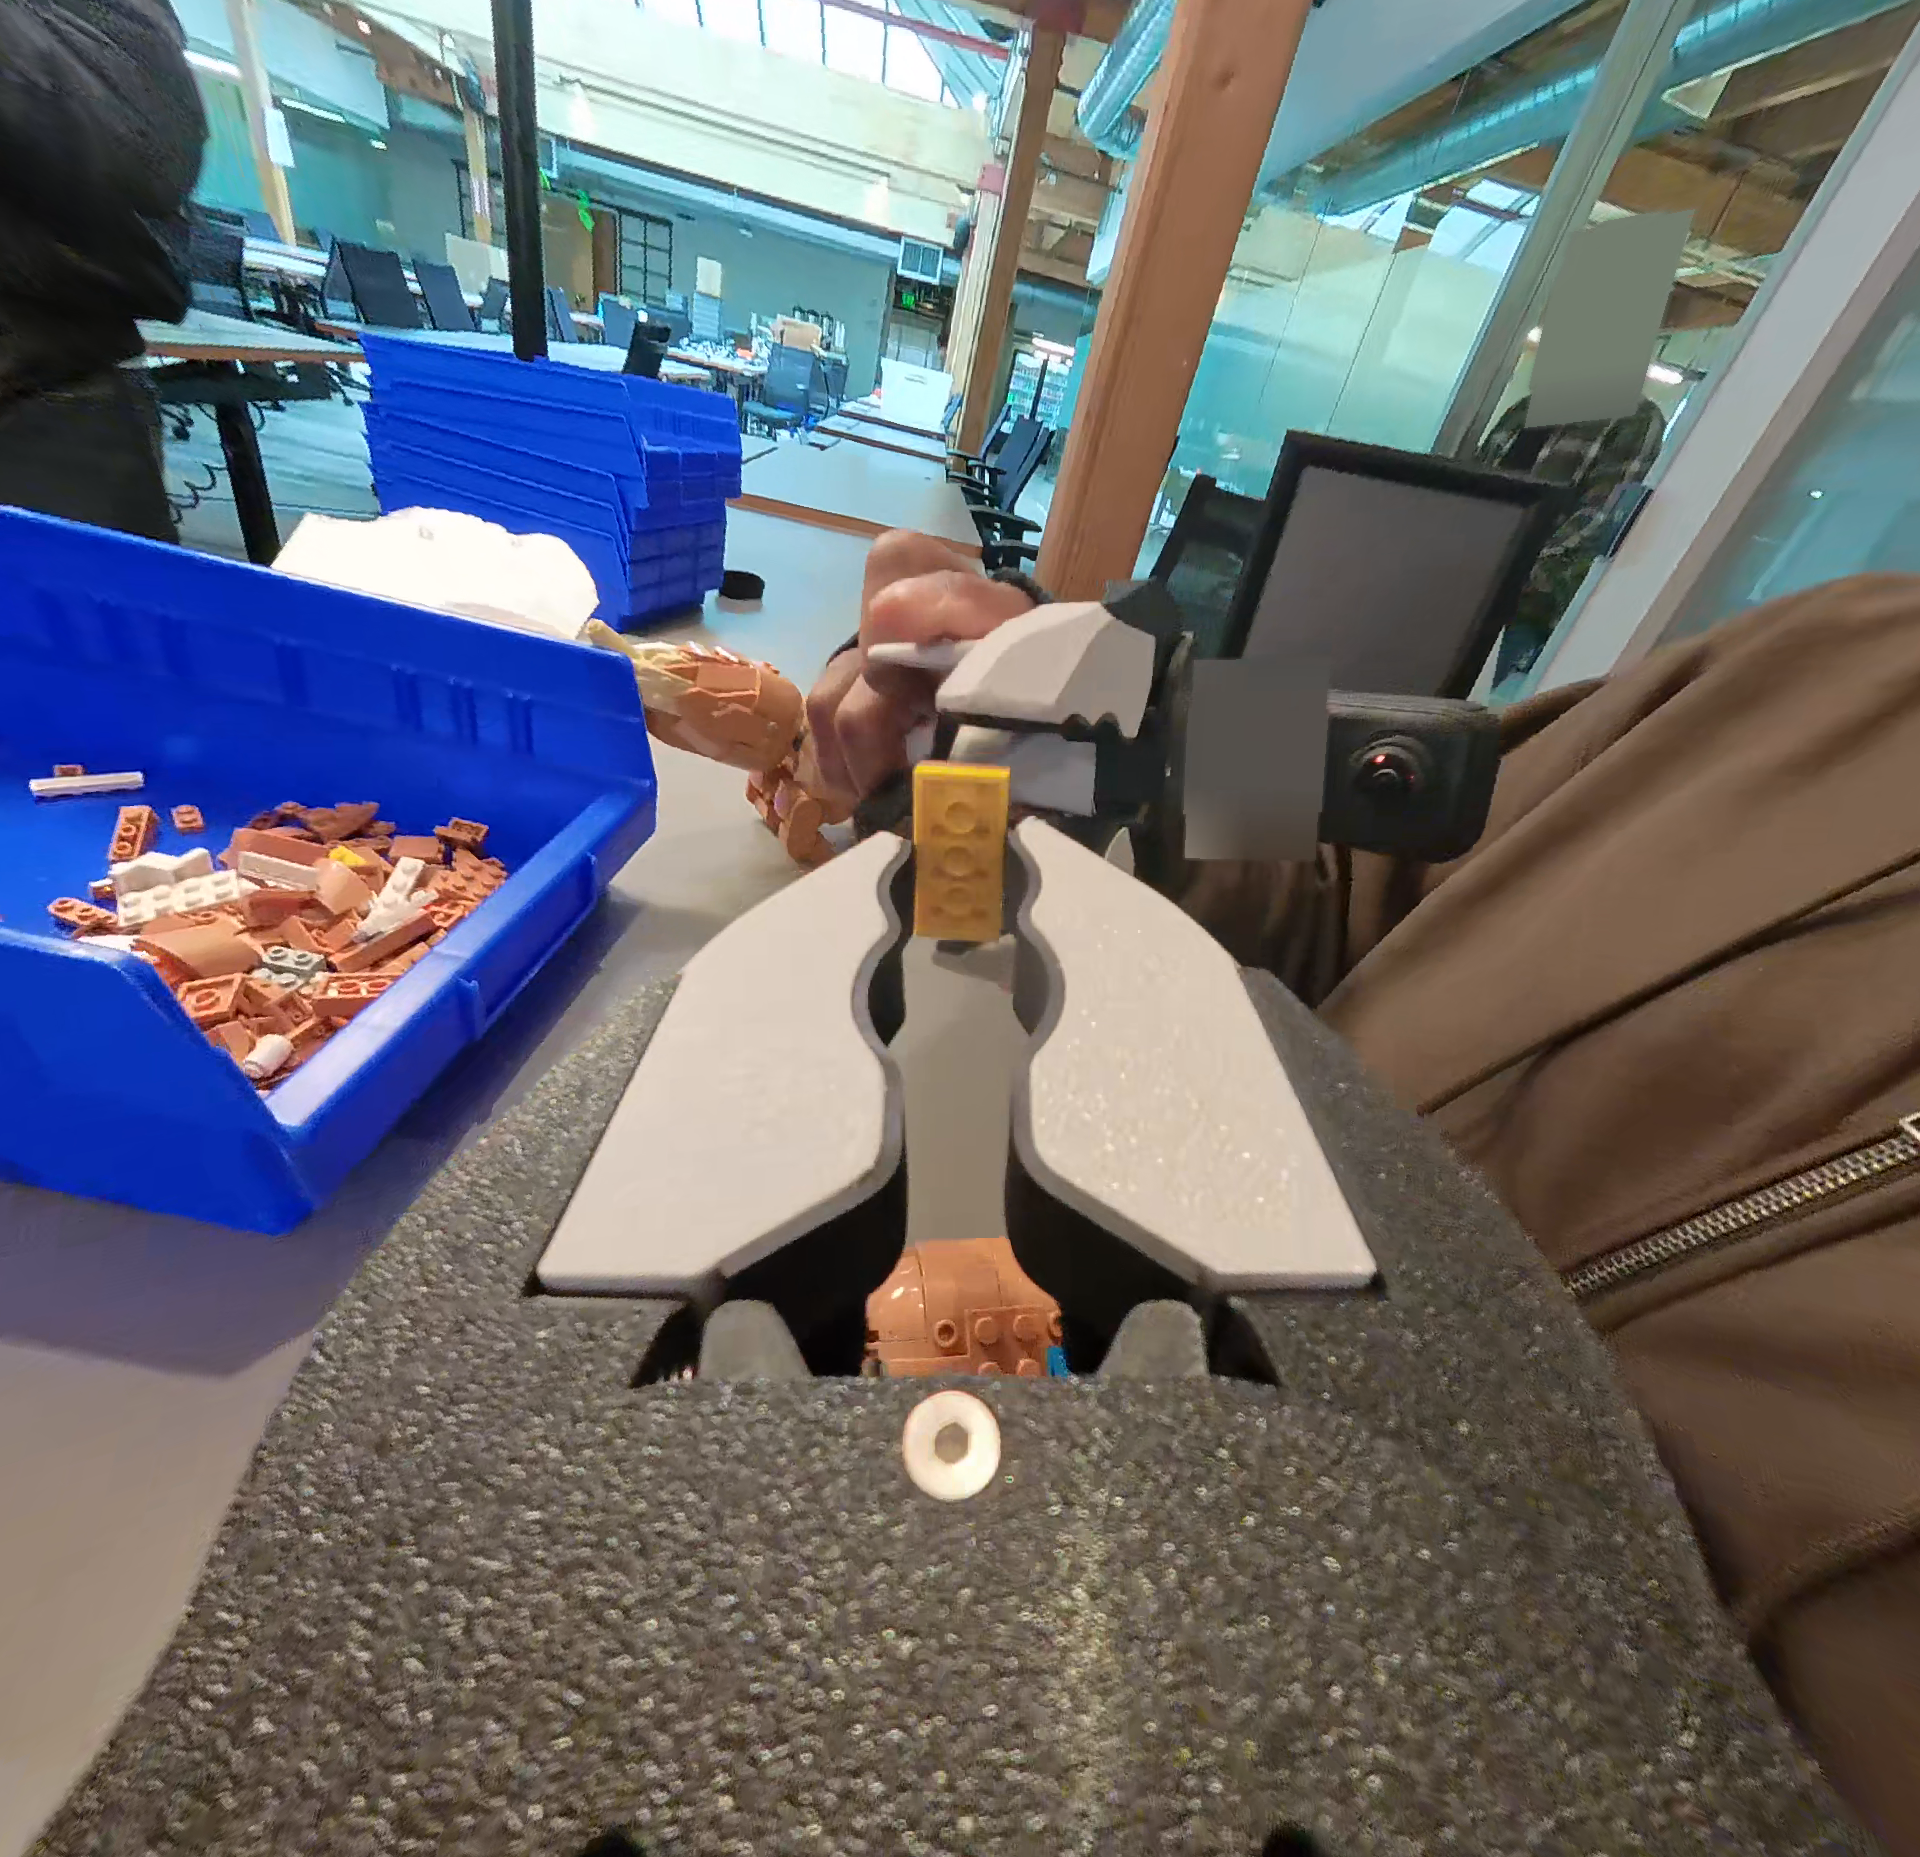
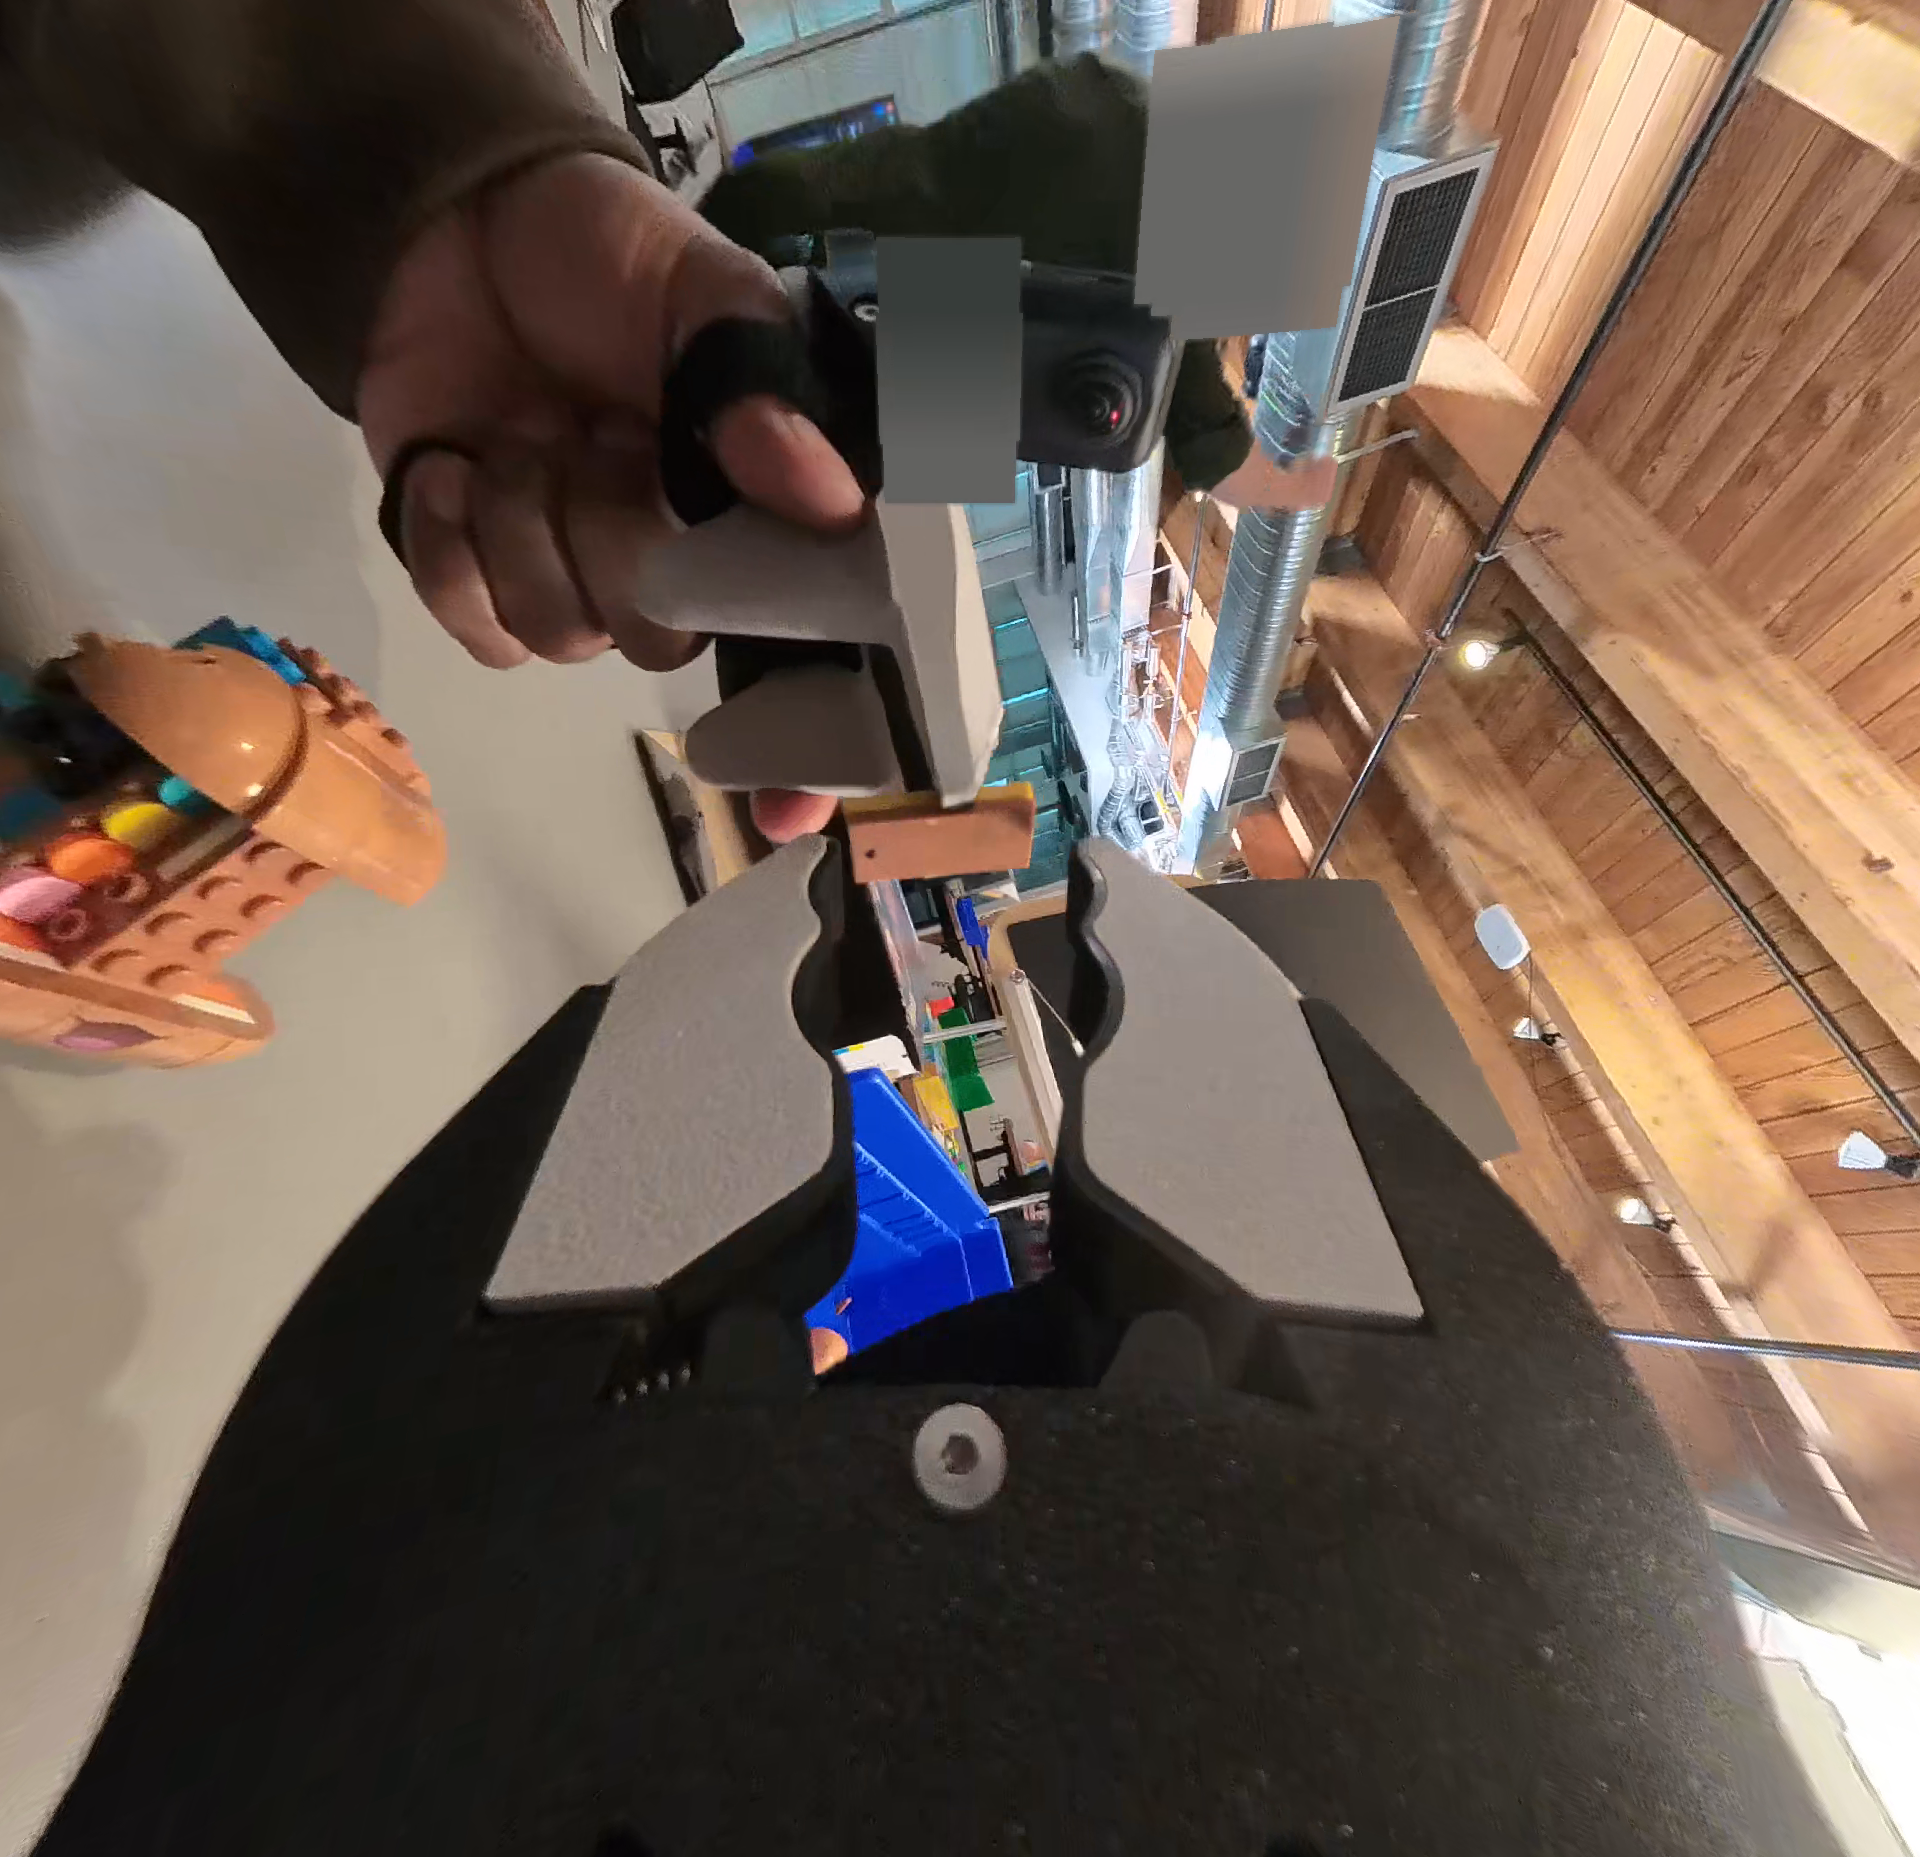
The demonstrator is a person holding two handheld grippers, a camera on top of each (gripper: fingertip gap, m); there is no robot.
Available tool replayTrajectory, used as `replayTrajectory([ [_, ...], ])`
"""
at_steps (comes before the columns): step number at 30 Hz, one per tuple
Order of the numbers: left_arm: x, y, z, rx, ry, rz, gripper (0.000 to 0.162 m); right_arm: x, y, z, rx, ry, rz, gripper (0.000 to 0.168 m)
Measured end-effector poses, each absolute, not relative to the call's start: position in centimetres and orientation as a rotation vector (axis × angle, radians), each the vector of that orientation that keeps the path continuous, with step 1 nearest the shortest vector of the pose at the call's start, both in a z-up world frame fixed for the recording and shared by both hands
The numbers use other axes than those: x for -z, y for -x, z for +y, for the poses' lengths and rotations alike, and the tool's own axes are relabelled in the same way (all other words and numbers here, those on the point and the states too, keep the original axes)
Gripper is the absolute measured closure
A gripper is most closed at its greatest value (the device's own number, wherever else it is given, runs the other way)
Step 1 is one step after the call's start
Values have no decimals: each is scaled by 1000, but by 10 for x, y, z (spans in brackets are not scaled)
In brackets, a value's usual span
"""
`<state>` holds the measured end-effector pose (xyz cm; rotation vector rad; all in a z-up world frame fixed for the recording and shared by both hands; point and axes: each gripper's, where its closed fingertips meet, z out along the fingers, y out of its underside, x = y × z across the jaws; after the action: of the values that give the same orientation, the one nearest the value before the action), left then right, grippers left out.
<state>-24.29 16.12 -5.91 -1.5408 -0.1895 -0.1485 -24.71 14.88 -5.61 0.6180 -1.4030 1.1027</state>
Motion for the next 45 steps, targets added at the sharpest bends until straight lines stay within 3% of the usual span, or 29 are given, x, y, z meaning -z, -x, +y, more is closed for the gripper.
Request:
replayTrajectory([
  [7,65,243,165,177,1564,-210,146,63,248,146,-1054,-640,-1405,136],
  [32,58,232,163,256,1505,-148,146,66,234,143,-1200,-668,-1504,136],
  [45,44,228,162,19,1480,-43,146,52,228,143,-1367,-560,-1549,136],
])
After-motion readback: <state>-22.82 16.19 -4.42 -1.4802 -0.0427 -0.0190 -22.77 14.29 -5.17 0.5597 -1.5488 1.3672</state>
